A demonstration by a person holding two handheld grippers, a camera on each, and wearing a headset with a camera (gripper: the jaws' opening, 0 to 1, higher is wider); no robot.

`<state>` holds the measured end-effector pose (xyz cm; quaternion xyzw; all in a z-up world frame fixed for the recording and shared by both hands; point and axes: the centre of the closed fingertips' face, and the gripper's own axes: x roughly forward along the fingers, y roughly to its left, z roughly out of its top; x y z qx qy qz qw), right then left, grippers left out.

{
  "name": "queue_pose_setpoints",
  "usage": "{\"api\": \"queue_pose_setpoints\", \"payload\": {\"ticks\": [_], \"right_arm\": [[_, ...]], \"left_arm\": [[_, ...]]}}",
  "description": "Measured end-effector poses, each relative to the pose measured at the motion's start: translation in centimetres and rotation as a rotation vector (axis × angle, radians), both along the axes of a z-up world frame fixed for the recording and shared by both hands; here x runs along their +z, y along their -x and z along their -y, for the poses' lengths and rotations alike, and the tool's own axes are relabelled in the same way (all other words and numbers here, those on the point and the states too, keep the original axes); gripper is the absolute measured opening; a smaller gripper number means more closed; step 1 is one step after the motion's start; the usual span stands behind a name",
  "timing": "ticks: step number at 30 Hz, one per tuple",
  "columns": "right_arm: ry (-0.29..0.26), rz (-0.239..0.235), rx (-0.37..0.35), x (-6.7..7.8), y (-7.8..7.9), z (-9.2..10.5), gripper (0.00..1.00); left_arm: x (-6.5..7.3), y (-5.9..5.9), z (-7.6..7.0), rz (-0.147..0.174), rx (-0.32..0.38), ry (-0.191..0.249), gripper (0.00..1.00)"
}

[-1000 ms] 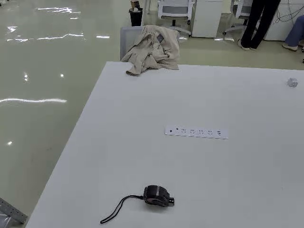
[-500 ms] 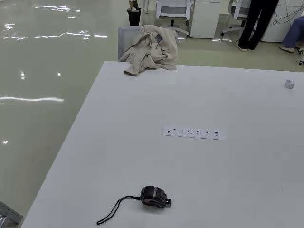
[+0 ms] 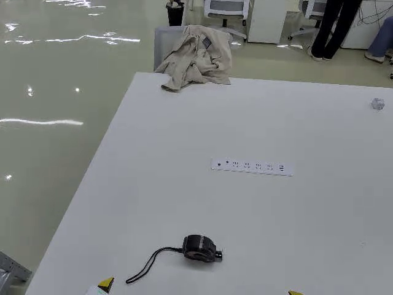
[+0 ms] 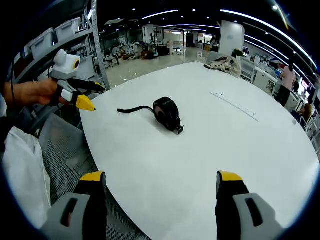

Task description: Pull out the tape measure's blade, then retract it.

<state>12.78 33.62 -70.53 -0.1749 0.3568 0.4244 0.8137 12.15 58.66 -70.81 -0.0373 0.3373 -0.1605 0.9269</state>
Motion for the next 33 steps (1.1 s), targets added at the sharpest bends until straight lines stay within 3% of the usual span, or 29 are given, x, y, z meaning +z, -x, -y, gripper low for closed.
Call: {"api": "queue_pose_setpoints", "payload": {"ticks": [14,24,29,33], "right_arm": [[0.025,0.004,0.058,-0.8,-0.7,-1.1,0.93],[0.046,0.007,0.109,-1.6,-1.3,-1.4,0.93],[0.058,0.007,0.135,-2.0,-1.7,-1.6,0.92],[0.063,0.007,0.148,-2.3,-2.1,-1.7,0.92]], "left_arm": [[-0.8,-1.2,1.5,-0.009,-0.109,-0.021,1.0],[-1.4,-2.6,2.6,0.003,-0.186,-0.043,0.99],[-1.4,-3.0,3.5,0.019,-0.243,-0.033,0.99],[-1.9,-3.2,3.9,0.019,-0.293,-0.055,0.98]]}}
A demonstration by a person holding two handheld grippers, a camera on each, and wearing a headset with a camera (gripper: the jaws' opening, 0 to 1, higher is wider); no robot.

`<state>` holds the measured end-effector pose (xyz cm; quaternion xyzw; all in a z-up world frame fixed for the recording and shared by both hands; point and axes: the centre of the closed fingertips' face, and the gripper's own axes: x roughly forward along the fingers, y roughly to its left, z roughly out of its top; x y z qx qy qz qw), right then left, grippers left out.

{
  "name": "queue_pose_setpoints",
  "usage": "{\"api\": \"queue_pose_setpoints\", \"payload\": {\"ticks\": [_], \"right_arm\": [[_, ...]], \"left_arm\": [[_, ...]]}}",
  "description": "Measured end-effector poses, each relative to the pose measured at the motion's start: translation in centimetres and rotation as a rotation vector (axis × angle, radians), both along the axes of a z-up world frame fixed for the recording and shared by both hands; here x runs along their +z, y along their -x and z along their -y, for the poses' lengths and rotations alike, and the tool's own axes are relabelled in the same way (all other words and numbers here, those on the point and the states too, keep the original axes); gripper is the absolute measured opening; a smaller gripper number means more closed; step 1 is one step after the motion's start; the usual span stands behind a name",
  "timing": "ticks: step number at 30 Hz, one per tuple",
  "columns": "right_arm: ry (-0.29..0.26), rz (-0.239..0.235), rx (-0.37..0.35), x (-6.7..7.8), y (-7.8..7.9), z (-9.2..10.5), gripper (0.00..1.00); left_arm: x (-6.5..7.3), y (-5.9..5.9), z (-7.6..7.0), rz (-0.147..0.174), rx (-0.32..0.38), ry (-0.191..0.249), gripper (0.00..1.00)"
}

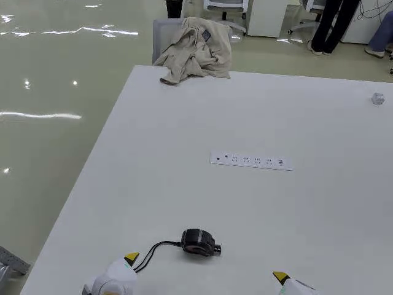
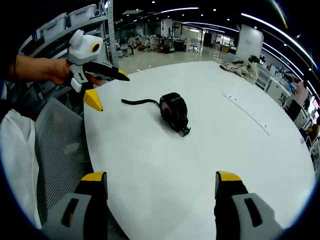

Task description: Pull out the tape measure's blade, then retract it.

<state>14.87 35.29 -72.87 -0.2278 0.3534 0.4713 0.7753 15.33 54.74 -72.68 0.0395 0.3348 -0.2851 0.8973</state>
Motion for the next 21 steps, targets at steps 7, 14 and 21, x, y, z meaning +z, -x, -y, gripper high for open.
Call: {"api": "queue_pose_setpoints", "payload": {"ticks": [7,14,21], "right_arm": [[0.011,-0.002,0.041,-0.4,-0.5,-0.5,0.9],[0.009,-0.003,0.072,-0.6,-1.0,-1.1,0.88],[0.028,0.007,0.11,-1.0,-1.8,-1.6,0.87]], "left_arm": [[-0.2,-0.9,0.1,0.007,-0.041,-0.004,0.97],[-0.6,-1.5,0.9,0.012,-0.083,-0.015,0.96],[-0.8,-2.0,1.7,0.03,-0.148,-0.044,0.94]]}}
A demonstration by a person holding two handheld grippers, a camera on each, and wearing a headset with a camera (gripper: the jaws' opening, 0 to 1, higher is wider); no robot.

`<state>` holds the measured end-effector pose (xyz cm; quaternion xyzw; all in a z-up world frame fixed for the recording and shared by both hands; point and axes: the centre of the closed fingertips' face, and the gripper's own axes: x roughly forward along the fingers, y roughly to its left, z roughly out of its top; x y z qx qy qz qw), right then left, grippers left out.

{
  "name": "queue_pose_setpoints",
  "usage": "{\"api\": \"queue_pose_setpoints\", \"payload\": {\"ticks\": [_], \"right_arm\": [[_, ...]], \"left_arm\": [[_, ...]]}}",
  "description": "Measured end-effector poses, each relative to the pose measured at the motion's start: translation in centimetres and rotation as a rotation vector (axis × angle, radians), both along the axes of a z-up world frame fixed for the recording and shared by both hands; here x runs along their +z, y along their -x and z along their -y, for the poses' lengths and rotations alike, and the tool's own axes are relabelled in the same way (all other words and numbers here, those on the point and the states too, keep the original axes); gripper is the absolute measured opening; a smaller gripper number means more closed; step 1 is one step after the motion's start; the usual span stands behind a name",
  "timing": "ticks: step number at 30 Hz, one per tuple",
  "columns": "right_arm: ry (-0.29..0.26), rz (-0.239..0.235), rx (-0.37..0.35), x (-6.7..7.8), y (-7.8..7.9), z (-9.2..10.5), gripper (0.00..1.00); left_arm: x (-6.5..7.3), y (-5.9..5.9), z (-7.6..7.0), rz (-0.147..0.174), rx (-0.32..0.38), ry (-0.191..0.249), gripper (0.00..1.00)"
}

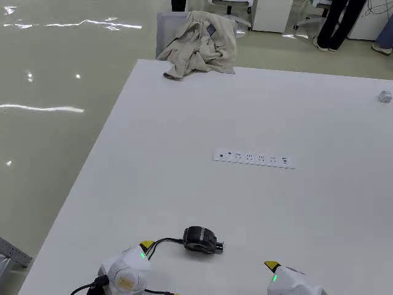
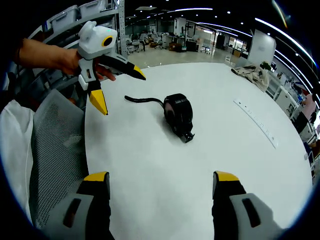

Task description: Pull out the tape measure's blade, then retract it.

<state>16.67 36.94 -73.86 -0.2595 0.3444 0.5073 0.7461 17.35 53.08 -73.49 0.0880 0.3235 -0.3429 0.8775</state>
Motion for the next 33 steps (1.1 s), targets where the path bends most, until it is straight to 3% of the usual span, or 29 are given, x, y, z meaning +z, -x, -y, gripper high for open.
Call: {"api": "queue_pose_setpoints", "payload": {"ticks": [5,16,22,29,33], "right_arm": [[0.003,0.005,0.016,-0.1,-0.6,-0.3,0.86],[0.001,0.016,0.054,-0.5,-2.1,-1.5,0.84],[0.012,0.028,0.11,-0.9,-2.8,-2.0,0.79],[0.002,0.039,0.146,-1.0,-4.2,-2.7,0.78],[-0.008,0.036,0.173,-1.3,-4.7,-3.2,0.77]], "left_arm": [[0.2,-0.6,0.4,0.005,-0.02,-0.005,0.94],[-0.9,-1.6,0.8,0.009,-0.073,-0.034,0.91],[-1.2,-2.3,1.0,0.015,-0.112,-0.053,0.89],[-0.7,-3.7,1.4,0.037,-0.158,-0.067,0.87],[-0.7,-4.4,1.8,0.048,-0.205,-0.099,0.86]]}}
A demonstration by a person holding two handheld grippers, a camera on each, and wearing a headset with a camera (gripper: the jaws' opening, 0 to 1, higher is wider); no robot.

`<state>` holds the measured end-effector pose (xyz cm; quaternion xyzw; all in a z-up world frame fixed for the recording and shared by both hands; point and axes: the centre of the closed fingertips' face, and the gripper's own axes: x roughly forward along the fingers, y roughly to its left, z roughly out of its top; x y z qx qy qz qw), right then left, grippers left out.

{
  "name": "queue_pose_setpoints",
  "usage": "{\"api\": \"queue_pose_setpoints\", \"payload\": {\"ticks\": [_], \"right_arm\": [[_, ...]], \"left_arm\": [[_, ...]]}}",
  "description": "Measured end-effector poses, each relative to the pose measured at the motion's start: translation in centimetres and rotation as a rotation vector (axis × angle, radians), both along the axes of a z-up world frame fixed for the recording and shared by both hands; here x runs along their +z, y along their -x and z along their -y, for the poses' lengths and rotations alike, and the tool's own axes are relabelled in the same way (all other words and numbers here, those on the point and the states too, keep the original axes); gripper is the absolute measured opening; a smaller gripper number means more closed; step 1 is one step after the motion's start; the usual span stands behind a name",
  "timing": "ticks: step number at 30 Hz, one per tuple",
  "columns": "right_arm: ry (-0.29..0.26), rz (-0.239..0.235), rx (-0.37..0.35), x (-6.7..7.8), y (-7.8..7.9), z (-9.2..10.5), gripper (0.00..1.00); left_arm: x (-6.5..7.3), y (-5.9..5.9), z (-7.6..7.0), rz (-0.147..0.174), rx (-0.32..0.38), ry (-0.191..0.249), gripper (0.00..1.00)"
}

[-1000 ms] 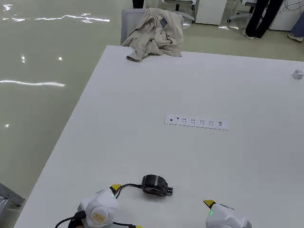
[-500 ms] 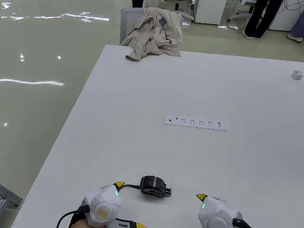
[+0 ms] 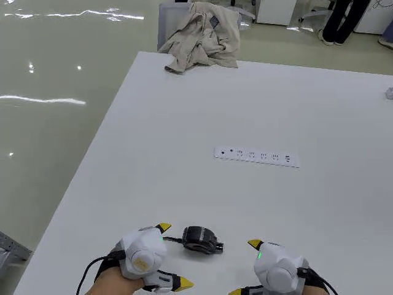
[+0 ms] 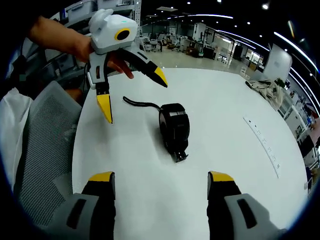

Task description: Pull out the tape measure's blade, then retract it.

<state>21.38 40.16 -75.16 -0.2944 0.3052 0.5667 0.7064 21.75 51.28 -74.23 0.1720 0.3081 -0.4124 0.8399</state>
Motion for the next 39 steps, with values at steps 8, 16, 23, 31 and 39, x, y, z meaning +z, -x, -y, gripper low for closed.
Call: {"api": "queue_pose_setpoints", "payload": {"ticks": [8,16,23,31,39], "right_arm": [[0.026,0.006,0.048,-1.5,-1.4,-0.8,0.73],[0.037,0.002,0.07,-2.5,-2.6,-1.3,0.68],[0.059,-0.012,0.099,-3.7,-2.8,-1.6,0.65],[0.074,-0.016,0.126,-4.4,-3.6,-2.3,0.61],[0.084,-0.024,0.154,-5.3,-4.3,-2.9,0.57]], "left_arm": [[-0.4,-1.2,0.6,0.004,-0.073,-0.038,0.83],[-0.9,-2.1,1.2,0.003,-0.127,-0.056,0.8],[-1.2,-2.9,1.8,0.001,-0.184,-0.081,0.76],[-1.7,-3.8,2.4,-0.001,-0.249,-0.111,0.73],[-2.4,-4.2,2.9,-0.023,-0.297,-0.119,0.7]]}}
